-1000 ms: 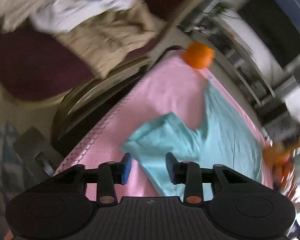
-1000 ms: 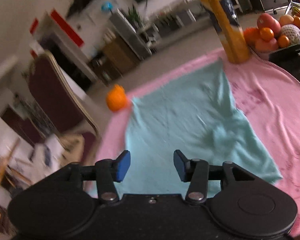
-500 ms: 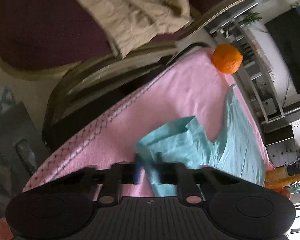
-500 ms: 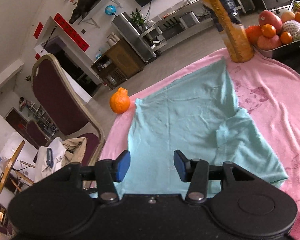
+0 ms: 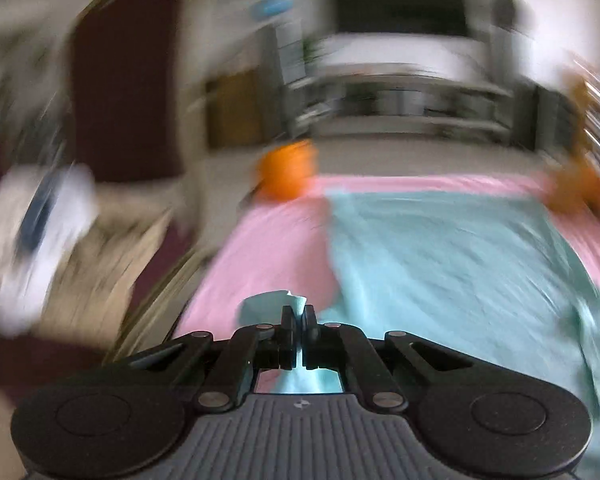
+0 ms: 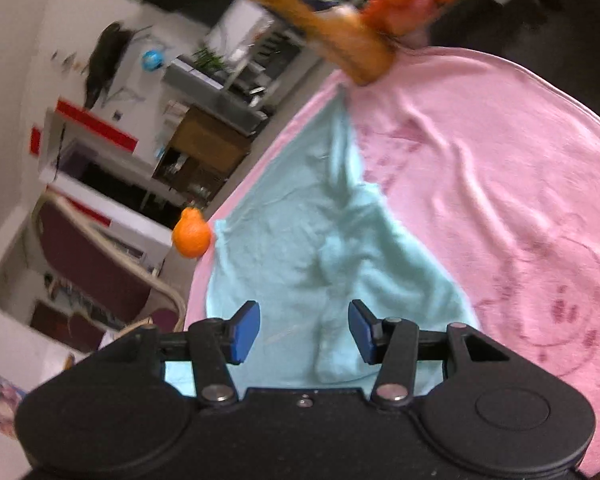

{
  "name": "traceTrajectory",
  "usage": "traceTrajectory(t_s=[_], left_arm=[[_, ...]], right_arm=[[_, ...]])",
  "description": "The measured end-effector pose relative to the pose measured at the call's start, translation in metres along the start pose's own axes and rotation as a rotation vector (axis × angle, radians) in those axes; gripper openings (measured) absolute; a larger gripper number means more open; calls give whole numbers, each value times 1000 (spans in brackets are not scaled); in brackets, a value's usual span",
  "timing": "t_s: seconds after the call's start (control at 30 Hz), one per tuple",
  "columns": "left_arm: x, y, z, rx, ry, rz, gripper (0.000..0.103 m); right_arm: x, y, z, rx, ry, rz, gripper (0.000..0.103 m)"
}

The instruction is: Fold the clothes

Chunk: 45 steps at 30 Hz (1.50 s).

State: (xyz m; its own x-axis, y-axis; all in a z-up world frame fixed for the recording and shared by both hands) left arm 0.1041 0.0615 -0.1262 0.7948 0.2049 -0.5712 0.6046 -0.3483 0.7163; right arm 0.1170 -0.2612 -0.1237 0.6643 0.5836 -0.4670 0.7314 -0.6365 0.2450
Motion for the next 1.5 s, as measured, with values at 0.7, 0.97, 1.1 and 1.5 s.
traceTrajectory(t_s=[0.7, 0.97, 1.1, 1.5], left_arm=[[-13, -45, -71, -624, -227, -138, 39], [-6, -52, -24, -393, -232, -250, 39], [11, -60, -20, -315, -133, -294, 36], [-18, -94, -73, -669, -30, -334, 17]], right_arm=[[1, 12, 29, 27, -77, 40, 59], [3, 15, 44, 73, -122, 59, 59], [5, 14, 45, 70, -125, 52, 59], [0, 16, 53, 84, -159, 66, 59]])
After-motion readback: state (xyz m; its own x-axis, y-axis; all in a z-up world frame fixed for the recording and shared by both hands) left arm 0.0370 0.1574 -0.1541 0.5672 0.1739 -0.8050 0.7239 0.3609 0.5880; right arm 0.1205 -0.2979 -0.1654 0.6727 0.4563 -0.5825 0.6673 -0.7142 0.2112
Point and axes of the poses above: each gripper's, at about its wrist camera, not at the fingertips, and x roughly the way its jaws point, z to its right, y to its top, the point moved 8 cm from there along x, roughly the way its jaws point, and after that the axes turned 10 degrees about x, right-handed, at the moved point
